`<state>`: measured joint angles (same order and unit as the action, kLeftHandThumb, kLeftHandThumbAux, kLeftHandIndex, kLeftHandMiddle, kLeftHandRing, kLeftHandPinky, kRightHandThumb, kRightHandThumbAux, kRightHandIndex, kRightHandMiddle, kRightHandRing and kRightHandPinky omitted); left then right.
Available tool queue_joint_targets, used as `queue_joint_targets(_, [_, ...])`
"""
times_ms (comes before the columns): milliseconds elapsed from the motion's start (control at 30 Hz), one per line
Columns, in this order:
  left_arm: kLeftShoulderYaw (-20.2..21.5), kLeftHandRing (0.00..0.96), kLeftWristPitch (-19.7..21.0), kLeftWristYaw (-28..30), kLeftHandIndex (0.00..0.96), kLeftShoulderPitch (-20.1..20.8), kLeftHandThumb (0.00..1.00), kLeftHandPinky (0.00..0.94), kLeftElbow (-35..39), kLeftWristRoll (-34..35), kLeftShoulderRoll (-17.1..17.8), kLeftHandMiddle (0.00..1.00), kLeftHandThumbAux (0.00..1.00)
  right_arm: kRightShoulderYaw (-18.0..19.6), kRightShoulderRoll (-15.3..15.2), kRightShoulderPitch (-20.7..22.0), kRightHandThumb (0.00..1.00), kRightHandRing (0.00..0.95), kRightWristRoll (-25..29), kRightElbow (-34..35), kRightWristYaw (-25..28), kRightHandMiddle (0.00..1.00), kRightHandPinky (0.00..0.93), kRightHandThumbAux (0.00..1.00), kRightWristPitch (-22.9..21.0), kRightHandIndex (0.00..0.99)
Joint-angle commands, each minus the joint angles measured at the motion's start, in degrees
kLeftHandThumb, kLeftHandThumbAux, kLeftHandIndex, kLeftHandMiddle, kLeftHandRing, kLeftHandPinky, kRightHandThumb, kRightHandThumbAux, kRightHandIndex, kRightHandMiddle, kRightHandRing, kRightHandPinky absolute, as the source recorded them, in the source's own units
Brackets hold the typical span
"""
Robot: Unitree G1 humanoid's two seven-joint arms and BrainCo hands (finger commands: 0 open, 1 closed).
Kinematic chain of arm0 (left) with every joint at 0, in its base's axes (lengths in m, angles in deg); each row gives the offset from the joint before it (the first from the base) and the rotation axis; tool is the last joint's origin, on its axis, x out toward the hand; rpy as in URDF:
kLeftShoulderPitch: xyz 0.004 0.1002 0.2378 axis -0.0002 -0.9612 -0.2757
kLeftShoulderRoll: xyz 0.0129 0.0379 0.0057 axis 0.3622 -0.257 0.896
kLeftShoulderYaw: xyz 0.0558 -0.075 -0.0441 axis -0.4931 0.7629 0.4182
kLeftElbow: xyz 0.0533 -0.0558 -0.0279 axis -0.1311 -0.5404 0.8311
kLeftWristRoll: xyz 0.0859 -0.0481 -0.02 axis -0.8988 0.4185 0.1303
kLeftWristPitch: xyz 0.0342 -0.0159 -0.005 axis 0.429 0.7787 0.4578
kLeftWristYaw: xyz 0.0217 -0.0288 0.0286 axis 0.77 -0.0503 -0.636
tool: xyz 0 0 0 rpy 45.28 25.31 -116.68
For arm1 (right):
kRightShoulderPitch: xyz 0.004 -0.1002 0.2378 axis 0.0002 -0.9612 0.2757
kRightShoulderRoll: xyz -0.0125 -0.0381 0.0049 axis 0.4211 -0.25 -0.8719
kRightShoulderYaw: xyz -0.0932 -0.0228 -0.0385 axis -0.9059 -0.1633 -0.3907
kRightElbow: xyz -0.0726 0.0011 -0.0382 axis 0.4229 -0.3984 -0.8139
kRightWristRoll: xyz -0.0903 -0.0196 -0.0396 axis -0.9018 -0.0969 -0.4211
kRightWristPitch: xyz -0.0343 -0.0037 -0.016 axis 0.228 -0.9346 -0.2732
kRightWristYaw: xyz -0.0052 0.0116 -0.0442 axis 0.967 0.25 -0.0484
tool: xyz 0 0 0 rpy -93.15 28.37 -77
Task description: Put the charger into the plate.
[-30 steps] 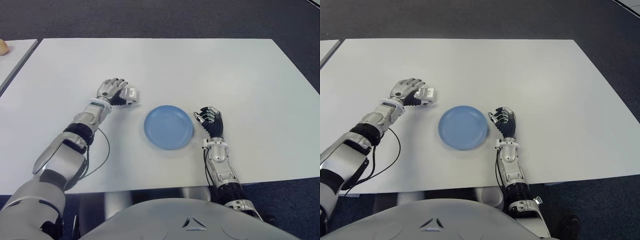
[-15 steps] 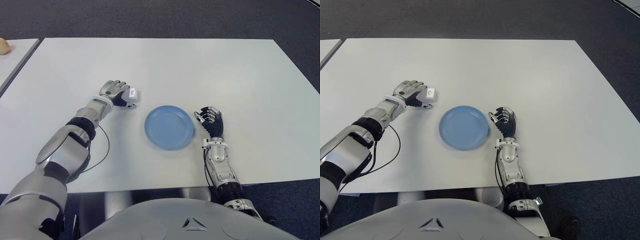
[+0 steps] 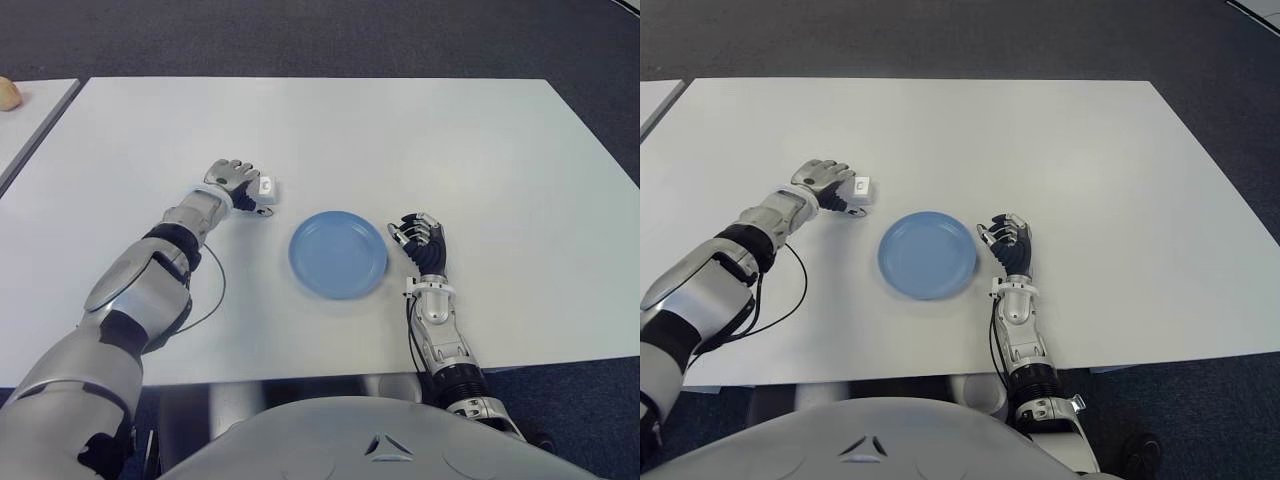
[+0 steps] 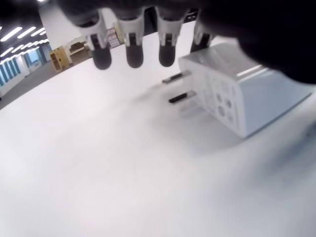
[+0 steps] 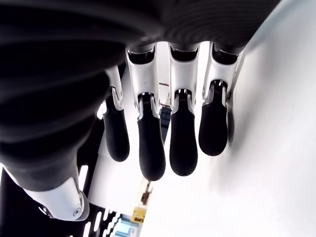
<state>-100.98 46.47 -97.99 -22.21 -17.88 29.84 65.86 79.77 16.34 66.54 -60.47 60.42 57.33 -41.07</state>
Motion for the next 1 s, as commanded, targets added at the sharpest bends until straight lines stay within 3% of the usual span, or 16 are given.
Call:
queue_joint_targets(33, [-2.58,0.000,0.40,3.14,0.000,-3.09,0.603,0.000,-2.45,-1.63,-1.62,0.000,0.318,0.30,0.08,-0.31,0.704,0.584,0.49,-1.32,0.34,0.570,0.585,0.733,-0.60,0.426])
queue_joint_targets(300, [-2.78,0.000,1.26,2.66,0.000,-3.27,0.597,0.000,-3.20,-0.73,-1.95,0.000,0.370,0.42,-0.08,-0.31,0.705,0.585,0.55,-1.47,0.29,0.572,0.586,0.732,-0.20,0.427])
queue_joint_targets(500, [-2.00,0.000,1.79,1.84,0.000,-3.23,0.645,0.000,-3.53,0.50,-2.00,0.000,0.434,0.47,-0.13,-0.34,0.704,0.586,0.68,-1.50,0.34,0.573,0.585,0.732,0.19,0.427])
queue_joint_targets(700, [-1.18,0.105,3.16,1.70,0.007,-3.05,0.720,0.094,-3.79,1.76,-2.07,0.085,0.468,0.53,-0.08,-0.31,0.704,0.588,0.87,-1.50,0.39,0.577,0.589,0.732,0.30,0.427])
queue_joint_targets(900, [0.57,0.260,4.92,-0.67,0.211,-3.48,0.748,0.321,-3.82,3.41,-1.83,0.260,0.537,0.68,-0.03,-0.42,0.704,0.584,1.27,-1.02,0.76,0.572,0.579,0.732,-0.11,0.427])
queue_joint_targets(967, [0.98,0.366,4.56,-1.77,0.338,-3.72,0.735,0.413,-3.95,3.75,-1.46,0.370,0.630,0.69,-0.04,-0.43,0.705,0.584,1.29,-0.93,0.77,0.572,0.580,0.732,-0.09,0.426])
queue_joint_targets(1000, [1.12,0.385,4.50,-2.15,0.355,-3.76,0.756,0.429,-3.92,3.88,-1.46,0.389,0.637,0.70,-0.05,-0.44,0.705,0.584,1.30,-0.90,0.79,0.572,0.580,0.732,-0.09,0.426])
